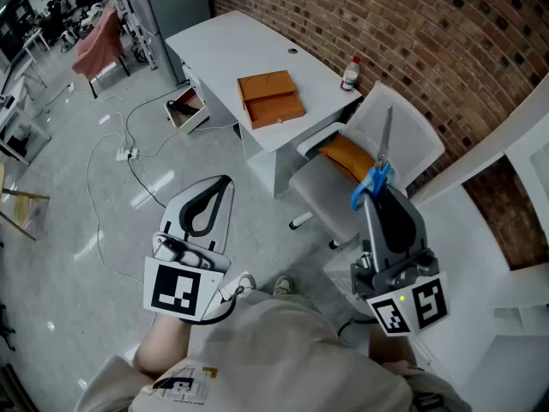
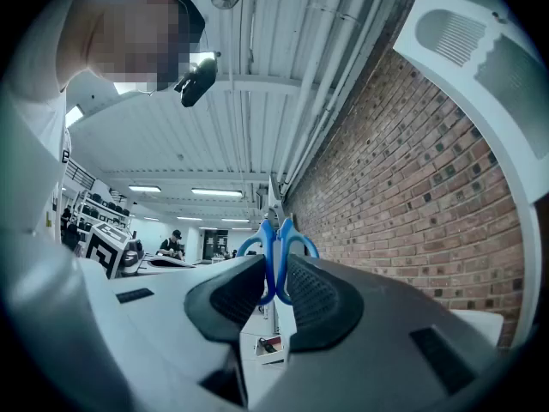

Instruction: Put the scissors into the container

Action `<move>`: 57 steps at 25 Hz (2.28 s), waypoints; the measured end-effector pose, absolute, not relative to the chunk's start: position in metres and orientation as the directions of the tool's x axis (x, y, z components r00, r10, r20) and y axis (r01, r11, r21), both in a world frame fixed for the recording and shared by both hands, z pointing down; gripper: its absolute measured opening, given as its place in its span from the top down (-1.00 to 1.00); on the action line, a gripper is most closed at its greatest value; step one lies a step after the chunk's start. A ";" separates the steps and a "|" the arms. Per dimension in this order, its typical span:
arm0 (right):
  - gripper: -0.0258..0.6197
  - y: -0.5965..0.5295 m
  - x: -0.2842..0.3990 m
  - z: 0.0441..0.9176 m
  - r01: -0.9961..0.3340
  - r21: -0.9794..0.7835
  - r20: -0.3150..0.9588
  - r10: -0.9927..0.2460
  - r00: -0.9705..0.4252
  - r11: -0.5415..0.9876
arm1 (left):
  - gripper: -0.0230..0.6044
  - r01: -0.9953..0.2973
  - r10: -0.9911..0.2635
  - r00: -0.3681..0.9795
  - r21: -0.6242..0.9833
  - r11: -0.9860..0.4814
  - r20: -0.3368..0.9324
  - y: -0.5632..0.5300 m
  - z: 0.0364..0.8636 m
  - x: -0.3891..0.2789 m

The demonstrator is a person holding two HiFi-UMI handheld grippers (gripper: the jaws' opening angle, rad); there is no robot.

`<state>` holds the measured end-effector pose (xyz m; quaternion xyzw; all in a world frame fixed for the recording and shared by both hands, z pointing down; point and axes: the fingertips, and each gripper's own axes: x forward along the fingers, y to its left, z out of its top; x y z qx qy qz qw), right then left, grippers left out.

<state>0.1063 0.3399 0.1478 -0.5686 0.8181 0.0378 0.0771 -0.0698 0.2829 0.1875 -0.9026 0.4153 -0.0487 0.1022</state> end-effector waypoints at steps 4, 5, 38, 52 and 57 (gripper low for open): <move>0.68 0.343 0.108 0.148 -0.934 -0.026 -0.180 -0.920 -0.347 0.357 | 0.90 -0.740 -0.759 0.651 -0.223 -0.634 0.002 0.285 0.189 -0.067; 0.68 0.344 0.108 0.149 -0.932 -0.027 -0.179 -0.919 -0.351 0.361 | 0.90 -0.740 -0.760 0.650 -0.223 -0.634 0.002 0.286 0.189 -0.067; 0.68 0.313 0.132 0.171 -0.899 0.009 -0.161 -0.887 -0.433 0.438 | 0.90 -0.762 -0.790 0.613 -0.244 -0.600 0.026 0.273 0.210 -0.035; 0.68 0.211 0.114 0.203 -0.887 0.015 -0.087 -0.883 -0.460 0.461 | 0.90 -0.787 -0.810 0.586 -0.222 -0.575 0.019 0.181 0.230 -0.054; 0.68 0.165 0.107 0.214 -0.880 0.033 -0.041 -0.879 -0.476 0.475 | 0.90 -0.790 -0.814 0.578 -0.215 -0.575 0.052 0.133 0.243 -0.059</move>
